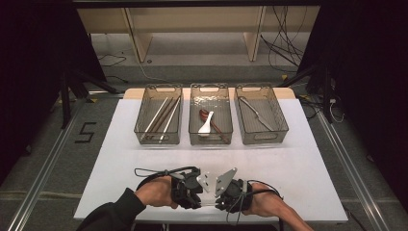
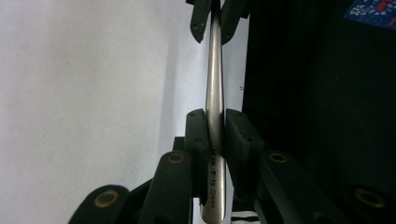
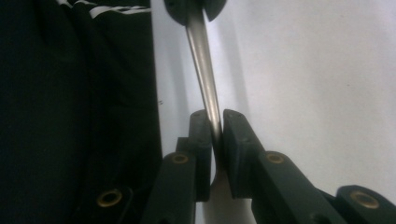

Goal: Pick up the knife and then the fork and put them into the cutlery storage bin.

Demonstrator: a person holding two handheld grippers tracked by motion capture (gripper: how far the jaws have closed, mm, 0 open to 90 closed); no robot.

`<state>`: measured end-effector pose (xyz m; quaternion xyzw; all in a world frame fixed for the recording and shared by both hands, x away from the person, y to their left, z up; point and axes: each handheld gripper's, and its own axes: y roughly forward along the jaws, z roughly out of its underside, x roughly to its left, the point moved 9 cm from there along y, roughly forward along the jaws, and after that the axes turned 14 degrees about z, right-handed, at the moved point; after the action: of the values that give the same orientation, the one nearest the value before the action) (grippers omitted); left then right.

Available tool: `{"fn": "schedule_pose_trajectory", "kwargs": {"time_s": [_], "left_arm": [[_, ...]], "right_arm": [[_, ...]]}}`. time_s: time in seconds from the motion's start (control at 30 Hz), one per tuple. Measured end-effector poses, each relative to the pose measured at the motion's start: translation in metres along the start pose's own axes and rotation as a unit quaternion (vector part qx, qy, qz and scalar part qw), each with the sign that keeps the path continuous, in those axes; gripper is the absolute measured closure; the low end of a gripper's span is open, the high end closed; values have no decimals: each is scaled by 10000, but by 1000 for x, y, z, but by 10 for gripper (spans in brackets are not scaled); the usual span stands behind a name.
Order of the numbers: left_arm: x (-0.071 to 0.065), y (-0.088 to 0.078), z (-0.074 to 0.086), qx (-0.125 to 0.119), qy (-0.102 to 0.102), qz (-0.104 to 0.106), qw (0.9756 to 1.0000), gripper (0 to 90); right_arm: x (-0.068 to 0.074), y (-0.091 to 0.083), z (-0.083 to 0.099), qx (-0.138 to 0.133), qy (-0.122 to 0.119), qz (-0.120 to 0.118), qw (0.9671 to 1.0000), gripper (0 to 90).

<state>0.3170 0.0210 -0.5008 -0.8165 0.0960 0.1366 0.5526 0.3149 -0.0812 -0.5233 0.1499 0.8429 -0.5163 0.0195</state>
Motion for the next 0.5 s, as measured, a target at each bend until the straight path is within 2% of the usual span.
{"fn": "schedule_pose_trajectory", "kwargs": {"time_s": [0.03, 0.07, 0.13, 0.2, 0.23, 0.33, 0.5], "left_arm": [[-1, 0, 0, -34, -10, 3, 10000, 792], [-1, -1, -2, -109, -18, 27, 9999, 855], [0, -2, -2, -122, 26, 53, 9999, 860], [-1, 0, -2, -136, 45, 95, 9999, 858], [-1, 0, -2, -148, 31, 103, 9998, 856], [2, -3, -4, -269, -13, 27, 9996, 843], [5, -16, -3, -527, -212, -105, 9983, 675]], "right_arm": [[1, 0, 0, -18, 1, -23, 10000, 851], [1, -1, -1, -49, -10, -76, 10000, 873], [0, -2, -1, -71, 38, -36, 10000, 877], [2, -5, 0, -57, 14, -123, 9999, 880], [1, -4, -1, -90, -40, -94, 9999, 880], [0, -4, 1, -25, -7, -55, 10000, 882], [-3, -5, 5, 109, 57, 2, 9999, 882]]}}
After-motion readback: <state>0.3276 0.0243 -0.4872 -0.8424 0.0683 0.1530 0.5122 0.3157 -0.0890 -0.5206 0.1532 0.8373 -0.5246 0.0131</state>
